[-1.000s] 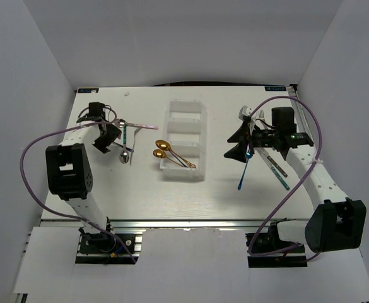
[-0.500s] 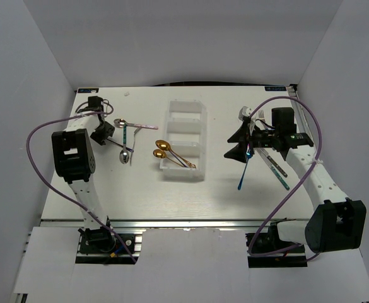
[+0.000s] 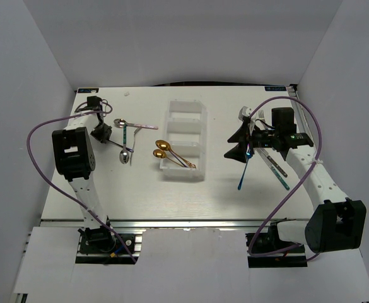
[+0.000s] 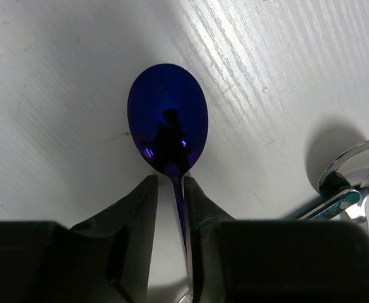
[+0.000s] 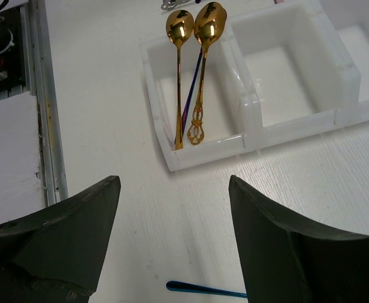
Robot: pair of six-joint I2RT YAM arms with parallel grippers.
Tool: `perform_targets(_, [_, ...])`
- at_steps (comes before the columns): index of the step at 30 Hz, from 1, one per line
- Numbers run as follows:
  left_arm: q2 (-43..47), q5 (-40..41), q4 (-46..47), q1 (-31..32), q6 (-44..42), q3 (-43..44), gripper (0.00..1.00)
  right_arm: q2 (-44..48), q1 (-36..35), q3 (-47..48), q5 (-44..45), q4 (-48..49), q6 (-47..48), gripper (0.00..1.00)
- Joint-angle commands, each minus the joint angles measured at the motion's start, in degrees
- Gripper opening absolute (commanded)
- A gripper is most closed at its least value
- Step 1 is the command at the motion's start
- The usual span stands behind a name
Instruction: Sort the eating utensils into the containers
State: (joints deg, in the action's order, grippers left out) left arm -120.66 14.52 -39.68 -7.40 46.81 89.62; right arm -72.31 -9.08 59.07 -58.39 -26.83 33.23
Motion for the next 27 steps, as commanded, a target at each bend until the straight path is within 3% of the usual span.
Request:
perform_targets(1, [0.7, 0.0, -0.3, -0.2, -0.3, 1.5, 0.33, 0.4, 0.0, -0.4, -0.2, 1.5, 0.4, 0.76])
perform_targets(11, [3.9, 3.7, 0.2, -0.3, -2.3, 1.6, 0.12, 0.5, 0.0, -0.4, -0.2, 1.5, 0.4, 0.76])
perform_targets(19, [9.0, 11.4, 1.4, -0.6, -3.7, 2.7, 0.06, 0.5, 0.0, -0.4, -0.2, 1.5, 0.4, 0.76])
perform_targets(27, [14.6, 12.0, 3.4, -0.2, -5.3, 5.1, 0.01, 0.3, 0.0, -0.5, -0.5, 1.5, 0.4, 0.76])
